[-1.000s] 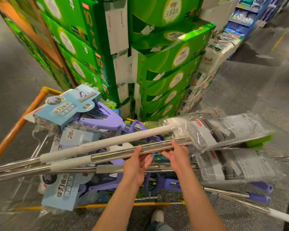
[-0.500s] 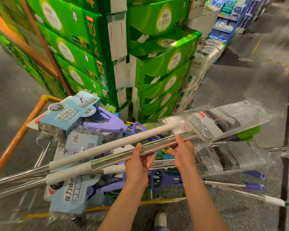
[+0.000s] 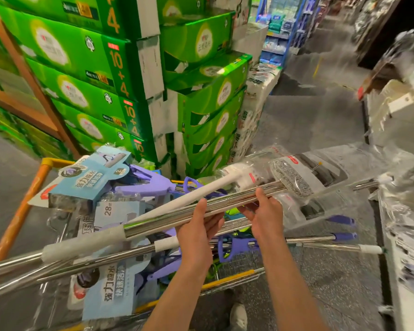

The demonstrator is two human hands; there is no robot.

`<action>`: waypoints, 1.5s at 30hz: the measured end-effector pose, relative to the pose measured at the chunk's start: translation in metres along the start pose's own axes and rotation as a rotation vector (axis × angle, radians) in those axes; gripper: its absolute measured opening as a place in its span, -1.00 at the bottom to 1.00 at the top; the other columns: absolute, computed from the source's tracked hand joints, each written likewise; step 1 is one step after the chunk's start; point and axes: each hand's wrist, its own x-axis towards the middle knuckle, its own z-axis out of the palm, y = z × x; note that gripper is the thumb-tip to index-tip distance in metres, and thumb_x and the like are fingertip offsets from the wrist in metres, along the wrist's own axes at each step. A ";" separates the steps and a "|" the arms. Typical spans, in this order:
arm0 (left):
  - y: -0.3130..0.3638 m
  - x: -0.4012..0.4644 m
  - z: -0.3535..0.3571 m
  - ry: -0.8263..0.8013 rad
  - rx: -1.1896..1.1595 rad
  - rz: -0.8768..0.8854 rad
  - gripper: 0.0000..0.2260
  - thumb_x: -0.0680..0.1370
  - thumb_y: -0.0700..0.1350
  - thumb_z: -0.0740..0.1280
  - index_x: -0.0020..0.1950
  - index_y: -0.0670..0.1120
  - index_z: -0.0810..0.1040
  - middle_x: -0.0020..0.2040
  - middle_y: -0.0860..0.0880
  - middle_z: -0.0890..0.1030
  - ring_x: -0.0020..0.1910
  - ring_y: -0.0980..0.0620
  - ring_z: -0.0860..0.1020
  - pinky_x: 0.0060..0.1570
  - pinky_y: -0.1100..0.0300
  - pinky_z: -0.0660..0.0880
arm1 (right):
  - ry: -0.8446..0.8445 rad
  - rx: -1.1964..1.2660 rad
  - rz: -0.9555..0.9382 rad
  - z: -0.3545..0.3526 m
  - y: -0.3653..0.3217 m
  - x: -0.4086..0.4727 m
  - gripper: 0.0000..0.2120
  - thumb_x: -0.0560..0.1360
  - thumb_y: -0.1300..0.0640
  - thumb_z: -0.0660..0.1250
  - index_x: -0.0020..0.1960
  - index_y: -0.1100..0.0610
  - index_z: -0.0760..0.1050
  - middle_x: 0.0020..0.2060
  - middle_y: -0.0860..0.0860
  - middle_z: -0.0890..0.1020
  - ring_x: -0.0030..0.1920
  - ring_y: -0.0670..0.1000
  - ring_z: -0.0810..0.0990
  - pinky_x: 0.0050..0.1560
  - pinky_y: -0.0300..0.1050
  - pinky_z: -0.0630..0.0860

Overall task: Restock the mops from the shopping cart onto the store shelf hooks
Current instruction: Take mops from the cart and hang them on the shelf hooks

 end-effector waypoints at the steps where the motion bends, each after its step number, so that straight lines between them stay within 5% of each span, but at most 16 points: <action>1: 0.002 -0.004 0.000 -0.023 0.010 0.006 -0.71 0.58 -0.07 0.40 0.23 -0.20 0.60 -0.05 -0.24 0.72 -0.07 -0.18 0.72 -0.22 0.14 0.66 | 0.018 0.009 -0.012 -0.002 -0.001 -0.005 -0.77 0.64 0.15 0.29 0.22 0.28 0.50 0.11 0.28 0.60 0.05 0.19 0.63 -0.35 -0.07 0.64; 7: 0.003 -0.027 0.005 -0.139 0.086 -0.032 -0.86 0.57 -0.09 0.41 0.01 -0.16 0.66 -0.08 -0.23 0.73 -0.10 -0.17 0.72 -0.20 0.11 0.67 | 0.092 0.103 -0.100 -0.028 -0.016 -0.037 -0.80 0.65 0.15 0.26 0.20 0.27 0.47 -0.12 0.18 0.61 -0.21 0.05 0.65 -0.41 -0.11 0.61; 10: -0.004 -0.039 0.012 -0.182 0.118 -0.058 -0.87 0.56 -0.11 0.43 -0.02 -0.17 0.66 -0.08 -0.26 0.72 -0.13 -0.18 0.72 -0.19 0.09 0.68 | 0.137 0.139 -0.127 -0.046 -0.026 -0.052 -0.76 0.65 0.16 0.27 0.22 0.30 0.47 -0.08 0.21 0.61 -0.22 0.05 0.65 -0.41 -0.11 0.61; 14: -0.017 -0.059 0.022 -0.249 0.132 -0.063 -0.82 0.55 -0.13 0.44 0.10 -0.19 0.62 -0.10 -0.24 0.72 -0.17 -0.17 0.72 -0.21 0.08 0.68 | 0.198 0.198 -0.174 -0.075 -0.036 -0.069 -0.70 0.65 0.17 0.27 0.29 0.35 0.43 -0.05 0.23 0.62 -0.17 0.09 0.66 -0.40 -0.10 0.62; 18: -0.031 -0.084 0.028 -0.325 0.133 -0.079 -0.71 0.54 -0.15 0.44 0.22 -0.26 0.57 -0.10 -0.24 0.72 -0.18 -0.18 0.72 -0.27 0.10 0.66 | 0.234 0.241 -0.220 -0.105 -0.047 -0.087 -0.87 0.65 0.20 0.25 0.14 0.25 0.49 -0.15 0.14 0.62 -0.36 -0.05 0.67 -0.41 -0.10 0.62; 25: -0.059 -0.136 0.019 -0.475 0.205 -0.081 -0.44 0.47 0.07 0.38 0.33 -0.29 0.51 0.07 -0.28 0.69 0.01 -0.23 0.70 -0.08 0.01 0.67 | 0.306 0.369 -0.202 -0.168 -0.051 -0.136 -0.90 0.66 0.19 0.25 0.01 0.17 0.51 0.01 0.19 0.64 -0.06 0.11 0.66 -0.12 0.14 0.63; 30: -0.068 -0.170 0.000 -0.478 0.186 0.012 -0.88 0.65 -0.16 0.27 0.12 -0.10 0.58 0.03 -0.21 0.71 -0.01 -0.17 0.69 -0.02 -0.11 0.67 | 0.369 0.471 -0.159 -0.204 -0.038 -0.173 -0.89 0.66 0.22 0.24 -0.04 0.17 0.49 -0.11 0.16 0.63 -0.07 0.13 0.63 -0.26 0.15 0.68; 35: -0.068 -0.196 -0.016 -0.489 0.141 0.048 -0.84 0.64 -0.18 0.27 0.18 0.03 0.54 0.07 -0.09 0.71 0.05 -0.11 0.69 -0.02 -0.19 0.65 | 0.408 0.567 -0.109 -0.232 -0.025 -0.202 -0.86 0.66 0.22 0.23 -0.06 0.22 0.46 -0.15 0.17 0.61 -0.13 0.10 0.63 -0.38 0.05 0.67; 41: -0.076 -0.223 -0.016 -0.434 0.248 0.025 -0.72 0.59 -0.18 0.37 0.30 -0.18 0.52 0.19 -0.22 0.66 0.16 -0.21 0.65 -0.04 -0.14 0.67 | 0.377 0.663 -0.086 -0.262 -0.017 -0.229 -0.87 0.67 0.20 0.22 0.00 0.23 0.47 -0.09 0.18 0.62 -0.09 0.10 0.64 -0.11 0.12 0.59; 45: -0.084 -0.239 -0.009 -0.449 0.278 0.021 -0.88 0.59 -0.20 0.38 0.11 -0.11 0.58 0.14 -0.22 0.68 0.15 -0.23 0.65 -0.08 -0.11 0.67 | 0.362 0.664 -0.037 -0.280 -0.012 -0.243 -0.81 0.67 0.18 0.21 0.15 0.30 0.47 -0.12 0.21 0.61 -0.11 0.13 0.62 -0.01 0.15 0.65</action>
